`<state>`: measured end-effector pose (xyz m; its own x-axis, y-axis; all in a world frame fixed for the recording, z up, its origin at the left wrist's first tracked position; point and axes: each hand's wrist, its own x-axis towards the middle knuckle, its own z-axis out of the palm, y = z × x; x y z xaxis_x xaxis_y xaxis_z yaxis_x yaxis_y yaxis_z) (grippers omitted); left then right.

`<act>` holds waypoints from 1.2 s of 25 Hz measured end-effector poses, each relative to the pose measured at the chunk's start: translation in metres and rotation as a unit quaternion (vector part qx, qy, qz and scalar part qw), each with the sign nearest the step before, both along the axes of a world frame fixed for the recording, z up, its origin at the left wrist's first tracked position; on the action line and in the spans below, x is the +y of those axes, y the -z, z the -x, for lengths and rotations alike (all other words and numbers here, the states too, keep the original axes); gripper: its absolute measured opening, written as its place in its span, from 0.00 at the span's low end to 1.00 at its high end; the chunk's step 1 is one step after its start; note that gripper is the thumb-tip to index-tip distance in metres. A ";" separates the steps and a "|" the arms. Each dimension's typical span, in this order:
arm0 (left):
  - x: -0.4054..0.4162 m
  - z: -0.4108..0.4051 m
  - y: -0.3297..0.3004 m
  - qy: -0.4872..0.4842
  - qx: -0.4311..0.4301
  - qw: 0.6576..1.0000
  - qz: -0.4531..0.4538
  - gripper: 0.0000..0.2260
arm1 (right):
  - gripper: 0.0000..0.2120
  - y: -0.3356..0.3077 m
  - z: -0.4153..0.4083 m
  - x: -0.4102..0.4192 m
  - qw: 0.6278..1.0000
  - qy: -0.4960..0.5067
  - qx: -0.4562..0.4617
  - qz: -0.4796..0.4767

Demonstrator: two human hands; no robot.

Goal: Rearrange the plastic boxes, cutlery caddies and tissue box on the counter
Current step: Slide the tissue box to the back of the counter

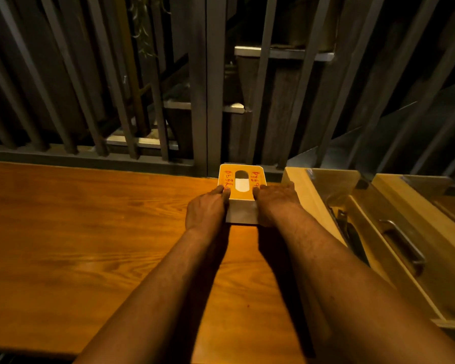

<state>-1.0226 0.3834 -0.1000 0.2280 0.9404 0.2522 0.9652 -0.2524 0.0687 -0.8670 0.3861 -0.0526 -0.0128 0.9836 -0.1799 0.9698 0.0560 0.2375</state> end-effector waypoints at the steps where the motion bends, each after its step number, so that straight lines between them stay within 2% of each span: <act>1: 0.010 -0.002 0.001 -0.002 0.000 1.000 0.002 0.28 | 0.37 0.001 -0.002 0.011 1.000 -0.001 0.003 0.002; 4: 0.031 -0.007 0.001 0.001 -0.006 1.000 0.005 0.31 | 0.41 0.005 -0.007 0.034 1.000 -0.002 0.006 -0.003; 15: 0.058 -0.007 0.006 0.008 -0.020 1.000 -0.007 0.31 | 0.46 0.012 -0.011 0.050 1.000 -0.012 -0.001 -0.017; 18: 0.057 -0.008 0.000 0.026 0.032 0.999 -0.001 0.33 | 0.48 0.006 -0.016 0.041 0.999 -0.019 0.033 -0.009; 20: 0.056 -0.005 -0.004 0.033 0.058 0.998 0.020 0.39 | 0.50 -0.003 -0.023 0.029 0.994 -0.022 0.100 -0.029; 22: 0.047 -0.003 -0.006 0.038 0.073 0.997 0.016 0.39 | 0.48 -0.013 -0.029 0.011 0.987 -0.024 0.151 -0.057; 25: 0.033 -0.012 0.000 0.046 0.055 0.997 0.005 0.35 | 0.42 -0.015 -0.030 -0.011 0.995 -0.059 0.074 -0.036; 30: 0.050 -0.022 0.004 0.025 0.052 0.998 0.040 0.33 | 0.45 0.005 -0.024 0.019 0.997 -0.068 -0.024 -0.037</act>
<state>-1.0003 0.4334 -0.1045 0.2957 0.9435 0.1495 0.9546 -0.2976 -0.0099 -0.8429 0.4052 -0.0574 -0.1392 0.9840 -0.1114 0.9421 0.1663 0.2912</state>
